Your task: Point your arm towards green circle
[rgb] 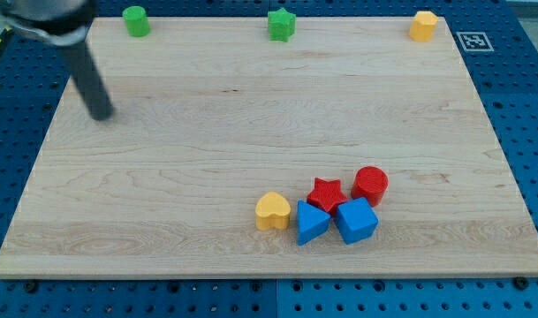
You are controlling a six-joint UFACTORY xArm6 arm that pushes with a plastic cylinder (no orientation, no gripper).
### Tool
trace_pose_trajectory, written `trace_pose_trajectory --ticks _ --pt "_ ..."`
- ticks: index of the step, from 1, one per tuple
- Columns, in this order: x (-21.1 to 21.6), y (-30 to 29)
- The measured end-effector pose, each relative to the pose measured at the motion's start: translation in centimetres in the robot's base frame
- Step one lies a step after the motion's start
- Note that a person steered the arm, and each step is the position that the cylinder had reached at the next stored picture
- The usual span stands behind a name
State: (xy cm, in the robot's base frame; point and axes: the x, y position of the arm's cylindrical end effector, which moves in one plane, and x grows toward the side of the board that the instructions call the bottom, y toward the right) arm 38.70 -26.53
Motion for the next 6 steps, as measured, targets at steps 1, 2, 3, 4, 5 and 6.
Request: trace_pose_trajectory --ticks 1,2,3,4,5,6 --pt "-6.3 -3.9" --pt "-7.7 -4.0" --pt "-13.5 -3.9" --pt "-18.3 -3.9" --pt "-18.4 -3.7" --pt "-19.4 -1.5"
